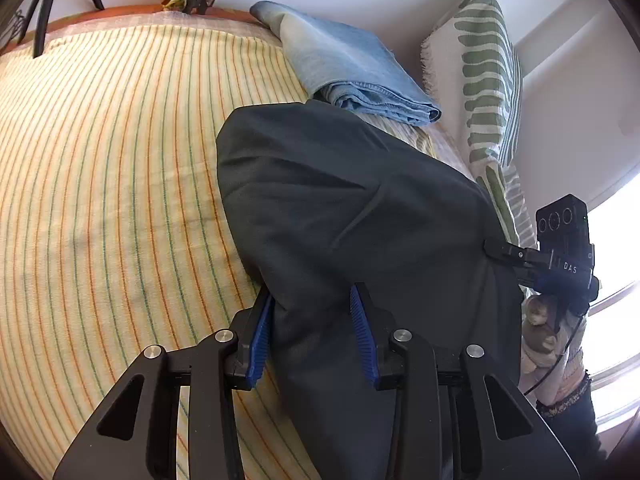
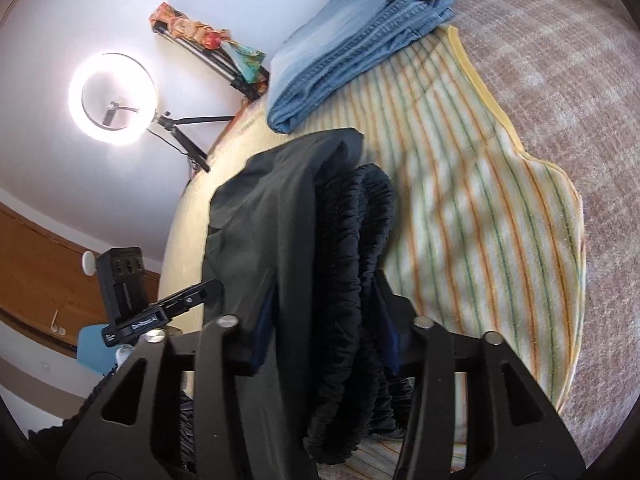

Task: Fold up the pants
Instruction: 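Grasp the folded pants edge with the left tool beside the right tool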

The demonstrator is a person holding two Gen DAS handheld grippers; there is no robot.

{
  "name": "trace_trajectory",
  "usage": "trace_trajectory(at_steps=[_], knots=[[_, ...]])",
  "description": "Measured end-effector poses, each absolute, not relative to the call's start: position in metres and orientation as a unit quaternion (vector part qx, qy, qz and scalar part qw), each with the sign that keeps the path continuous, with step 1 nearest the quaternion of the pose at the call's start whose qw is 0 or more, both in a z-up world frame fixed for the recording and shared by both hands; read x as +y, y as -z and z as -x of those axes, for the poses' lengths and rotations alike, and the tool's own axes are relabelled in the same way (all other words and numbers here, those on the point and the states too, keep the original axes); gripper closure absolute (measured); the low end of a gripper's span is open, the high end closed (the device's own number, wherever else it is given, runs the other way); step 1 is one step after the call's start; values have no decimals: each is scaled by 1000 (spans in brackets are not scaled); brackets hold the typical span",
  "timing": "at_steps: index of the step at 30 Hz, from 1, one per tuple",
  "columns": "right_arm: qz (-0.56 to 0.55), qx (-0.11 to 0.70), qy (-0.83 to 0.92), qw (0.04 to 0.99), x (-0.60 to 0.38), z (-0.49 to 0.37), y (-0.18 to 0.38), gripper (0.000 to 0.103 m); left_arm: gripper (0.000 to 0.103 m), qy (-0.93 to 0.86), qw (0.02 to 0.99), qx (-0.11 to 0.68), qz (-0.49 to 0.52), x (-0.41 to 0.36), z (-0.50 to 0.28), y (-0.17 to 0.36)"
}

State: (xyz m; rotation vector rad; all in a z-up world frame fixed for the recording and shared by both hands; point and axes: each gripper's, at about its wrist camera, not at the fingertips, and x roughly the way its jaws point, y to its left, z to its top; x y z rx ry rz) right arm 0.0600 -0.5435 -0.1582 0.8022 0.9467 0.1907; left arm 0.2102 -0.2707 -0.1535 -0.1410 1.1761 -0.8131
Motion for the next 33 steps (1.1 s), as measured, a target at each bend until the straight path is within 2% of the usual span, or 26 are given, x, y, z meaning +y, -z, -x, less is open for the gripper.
trace_trajectory(at_steps=[1, 4, 6, 9, 12, 20, 21, 22, 24, 27, 29, 31, 33], knots=[[-369, 450, -84, 809, -543, -61, 161, 39, 68, 372, 753, 540, 65, -270, -211, 154], [-371, 450, -90, 807, -539, -61, 163, 37, 68, 369, 751, 542, 75, -269, -213, 155], [-371, 448, -95, 808, -537, -60, 161, 57, 68, 371, 754, 537, 77, -269, -213, 155], [-353, 441, -90, 820, -531, -58, 150, 68, 89, 366, 766, 524, 68, -270, -210, 156], [-332, 437, -78, 832, -521, -56, 141, 72, 94, 367, 772, 515, 63, -271, -206, 152], [-320, 434, -68, 839, -517, -59, 136, 75, 95, 374, 778, 503, 52, -271, -203, 143], [-322, 434, -68, 839, -517, -59, 137, 75, 92, 372, 777, 505, 56, -270, -204, 145], [-322, 434, -69, 839, -518, -59, 137, 75, 80, 366, 776, 510, 59, -270, -205, 147], [-323, 433, -69, 838, -518, -58, 138, 75, 65, 361, 762, 533, 77, -269, -209, 154], [-320, 434, -69, 839, -518, -58, 140, 74, 63, 362, 762, 529, 89, -268, -205, 155], [-317, 435, -70, 840, -518, -59, 140, 74, 67, 365, 768, 519, 83, -271, -200, 157], [-326, 432, -67, 839, -518, -58, 141, 73, 93, 371, 769, 516, 72, -276, -197, 158], [-319, 426, -56, 845, -514, -57, 138, 74, 96, 372, 772, 510, 76, -277, -196, 156]])
